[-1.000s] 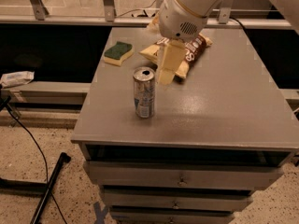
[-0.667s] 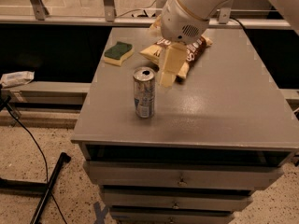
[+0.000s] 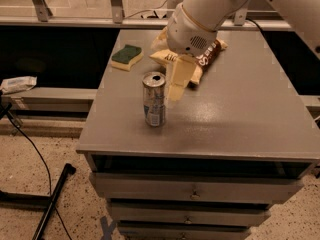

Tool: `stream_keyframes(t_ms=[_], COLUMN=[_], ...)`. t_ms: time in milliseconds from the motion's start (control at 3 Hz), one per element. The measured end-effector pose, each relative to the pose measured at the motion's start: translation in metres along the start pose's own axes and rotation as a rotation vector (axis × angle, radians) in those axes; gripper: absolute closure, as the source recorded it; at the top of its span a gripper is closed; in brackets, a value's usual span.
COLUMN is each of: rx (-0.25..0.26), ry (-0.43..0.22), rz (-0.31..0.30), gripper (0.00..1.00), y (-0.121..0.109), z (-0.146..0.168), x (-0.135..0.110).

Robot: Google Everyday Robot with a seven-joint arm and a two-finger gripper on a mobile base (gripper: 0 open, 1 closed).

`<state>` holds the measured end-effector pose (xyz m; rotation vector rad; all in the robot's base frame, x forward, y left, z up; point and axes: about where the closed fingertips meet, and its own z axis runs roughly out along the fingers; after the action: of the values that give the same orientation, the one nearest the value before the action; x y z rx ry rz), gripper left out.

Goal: Pick redbull can

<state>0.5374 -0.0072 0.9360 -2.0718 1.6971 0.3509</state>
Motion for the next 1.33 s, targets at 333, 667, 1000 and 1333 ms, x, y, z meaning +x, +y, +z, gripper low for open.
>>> stream_keyframes(t_ms=[333,667,1000,1333], rx=[-0.056,-0.085,-0.101,-0.089], ry=[-0.008,-0.006,-0.003,-0.036], rz=[-0.015,-0.016,-0.021,-0.037], gripper=[0.00,0.12,0.35,0.66], y=[0.005,0.007,0.008,0.006], z=[0.020,0.031,0.037,0.022], x=[-0.005,-0.004,-0.004,-0.007])
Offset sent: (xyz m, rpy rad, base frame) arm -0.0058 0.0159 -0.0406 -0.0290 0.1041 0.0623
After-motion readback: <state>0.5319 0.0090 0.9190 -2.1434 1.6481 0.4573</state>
